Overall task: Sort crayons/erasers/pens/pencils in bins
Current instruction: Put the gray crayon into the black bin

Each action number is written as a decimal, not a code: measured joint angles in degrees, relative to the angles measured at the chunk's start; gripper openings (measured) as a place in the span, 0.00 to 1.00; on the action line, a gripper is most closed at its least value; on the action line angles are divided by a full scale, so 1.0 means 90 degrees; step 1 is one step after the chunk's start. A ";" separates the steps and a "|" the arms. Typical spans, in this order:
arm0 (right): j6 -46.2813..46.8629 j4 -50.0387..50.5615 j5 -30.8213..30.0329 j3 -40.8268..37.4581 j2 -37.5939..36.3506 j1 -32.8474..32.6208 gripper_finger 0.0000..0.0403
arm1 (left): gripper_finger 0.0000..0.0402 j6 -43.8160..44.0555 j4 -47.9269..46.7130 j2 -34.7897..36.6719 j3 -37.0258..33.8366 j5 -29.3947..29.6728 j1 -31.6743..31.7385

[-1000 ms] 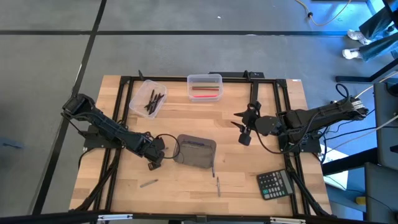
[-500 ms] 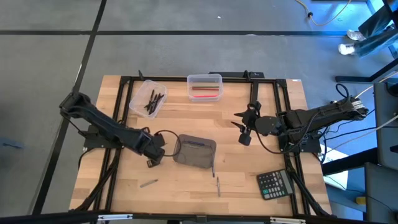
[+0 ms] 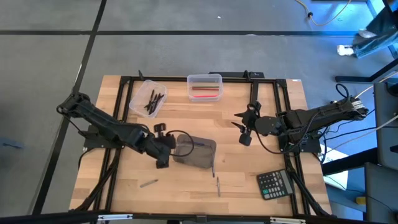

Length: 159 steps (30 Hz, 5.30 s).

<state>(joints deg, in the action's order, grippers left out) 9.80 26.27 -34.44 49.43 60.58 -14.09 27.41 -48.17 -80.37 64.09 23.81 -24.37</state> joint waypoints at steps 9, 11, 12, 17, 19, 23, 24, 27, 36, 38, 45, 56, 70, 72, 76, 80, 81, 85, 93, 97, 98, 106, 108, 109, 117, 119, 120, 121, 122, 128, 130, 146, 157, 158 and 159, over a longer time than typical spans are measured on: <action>0.0014 -0.0009 0.0000 0.0005 0.0000 0.0002 0.42 | 0.04 -0.1610 0.2728 -0.1028 -0.0009 -0.0424 0.0418; 0.0022 -0.0011 0.0003 0.0005 0.0000 0.0002 0.42 | 0.04 -0.1677 0.2898 -0.1426 -0.0009 -0.0660 0.0586; 0.0022 -0.0009 0.0002 0.0005 0.0000 0.0000 0.42 | 0.04 -0.1672 0.2913 -0.1628 -0.0009 -0.0763 0.0675; 0.0022 0.0003 0.0005 0.0006 0.0000 0.0001 0.42 | 0.04 -0.1427 0.2912 -0.2430 -0.0013 -0.1342 0.0982; 0.0022 0.0032 0.0005 0.0007 0.0000 0.0000 0.42 | 0.04 -0.1381 0.2910 -0.2639 -0.0016 -0.1454 0.1044; 0.0024 0.0072 0.0005 0.0007 0.0000 0.0001 0.42 | 0.06 -0.1232 0.2914 -0.2835 -0.0018 -0.1435 0.1146; 0.0024 0.0073 0.0005 0.0007 0.0000 0.0002 0.42 | 0.07 -0.1225 0.2926 -0.2835 -0.0018 -0.1425 0.1165; 0.0031 0.0077 0.0005 0.0007 0.0000 0.0000 0.42 | 0.12 -0.1193 0.2929 -0.2835 -0.0018 -0.1289 0.1198; 0.0051 0.0105 0.0010 0.0010 0.0000 0.0002 0.42 | 0.26 -0.1105 0.2704 -0.2721 -0.0018 -0.1063 0.1196; 0.0083 0.0141 0.0010 0.0013 0.0000 0.0002 0.42 | 0.26 -0.1060 0.2502 -0.2602 0.0099 -0.1057 0.1183; 0.0216 0.0270 0.0010 0.0015 -0.0002 0.0002 0.42 | 0.26 -0.0983 0.0654 -0.2308 0.1372 -0.0804 0.0852; 0.0098 0.0271 0.0121 0.0015 -0.0002 0.0001 0.42 | 0.26 0.2534 -0.1533 -0.2308 0.2280 -0.1333 -0.1000; -0.0156 0.0234 0.0119 0.0365 -0.0002 0.0000 0.42 | 0.26 0.6473 -0.0399 -0.2390 0.0481 -0.1316 -0.3335; -0.0214 0.0232 0.0119 0.0367 -0.0002 0.0002 0.42 | 0.26 0.6825 -0.0391 -0.2390 0.0244 -0.1419 -0.3437; -0.0308 0.0164 0.0117 0.0367 -0.0002 0.0000 0.42 | 0.26 0.6941 -0.0355 -0.2390 -0.0010 -0.1445 -0.3501; -0.0308 0.0148 0.0118 0.0367 -0.0002 0.0000 0.42 | 0.26 0.6672 -0.0356 -0.2395 -0.0045 -0.1423 -0.3489; -0.0305 0.0149 0.0119 0.0367 -0.0002 0.0000 0.42 | 0.26 0.6583 -0.0363 -0.2421 -0.0045 -0.1420 -0.3480; -0.0185 0.0175 0.0148 0.0367 -0.0002 0.0001 0.42 | 0.26 0.6577 -0.0359 -0.2548 -0.0149 -0.1432 -0.3431; 0.0234 0.0419 0.0330 0.0367 -0.0002 -0.0105 0.42 | 0.26 0.6555 0.0623 -0.2509 -0.0787 -0.1840 -0.3252; 0.0364 0.0434 0.0335 0.0367 -0.0002 -0.0251 0.42 | 0.24 0.6370 0.0646 -0.2492 -0.0852 -0.2104 -0.3121; 0.0383 0.0436 0.0333 0.0367 -0.0002 -0.0281 0.42 | 0.23 0.6235 0.0645 -0.2492 -0.0851 -0.2140 -0.3078; 0.0874 0.0781 0.0289 0.0367 -0.0002 -0.0468 0.42 | 0.12 0.5049 0.0360 -0.2567 -0.0586 -0.2593 -0.2528; 0.1107 0.0956 0.0292 0.0367 -0.0002 -0.0519 0.42 | 0.10 0.4702 0.0352 -0.2569 -0.0570 -0.2764 -0.2379; 0.1245 0.1071 0.0287 0.0367 -0.0002 -0.0554 0.42 | 0.09 0.4545 0.0345 -0.2570 -0.0570 -0.2885 -0.2299; 0.2160 0.1617 0.0284 0.0367 -0.0002 -0.0871 0.42 | 0.04 0.3506 0.0373 -0.2317 -0.0599 -0.3103 -0.1834; 0.2295 0.1648 0.0285 0.0367 -0.0002 -0.0948 0.42 | 0.04 0.3293 0.0386 -0.2125 -0.0582 -0.2896 -0.1677; 0.2385 0.1671 0.0284 0.0367 -0.0002 -0.0988 0.42 | 0.04 0.3180 0.0342 -0.2016 -0.0536 -0.2756 -0.1625; 0.2431 0.1686 0.0280 0.0367 -0.0002 -0.1026 0.42 | 0.04 0.3040 0.0321 -0.1923 -0.0473 -0.2715 -0.1578; 0.2498 0.1697 0.0279 0.0367 0.0000 -0.1055 0.42 | 0.04 0.2883 0.0311 -0.1842 -0.0405 -0.2686 -0.1533; 0.2718 0.1721 0.0274 0.0367 0.0000 -0.1196 0.42 | 0.04 0.1498 0.0287 -0.1693 0.0418 -0.2346 -0.1065; 0.2713 0.1728 0.0272 0.0367 0.0000 -0.1226 0.42 | 0.04 0.1088 0.0284 -0.1693 0.0704 -0.2284 -0.0957; 0.2669 0.1861 0.0119 0.0367 0.0000 -0.1239 0.42 | 0.04 -0.1093 0.1014 -0.2045 0.1320 -0.0593 0.0801; 0.2658 0.2076 0.0102 0.0367 0.0000 -0.1236 0.42 | 0.04 -0.1415 0.1096 -0.3221 0.1320 -0.1043 0.1319; 0.2617 0.2077 0.0092 0.0367 0.0000 -0.1236 0.42 | 0.05 -0.1416 0.1091 -0.3274 0.1320 -0.1060 0.1329; 0.2580 0.2076 0.0074 0.0367 0.0000 -0.1236 0.42 | 0.06 -0.1415 0.1094 -0.3317 0.1320 -0.1065 0.1332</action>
<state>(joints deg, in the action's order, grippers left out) 33.02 44.95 -33.77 52.73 60.58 -25.21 14.68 -38.32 -110.23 75.96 14.23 -12.38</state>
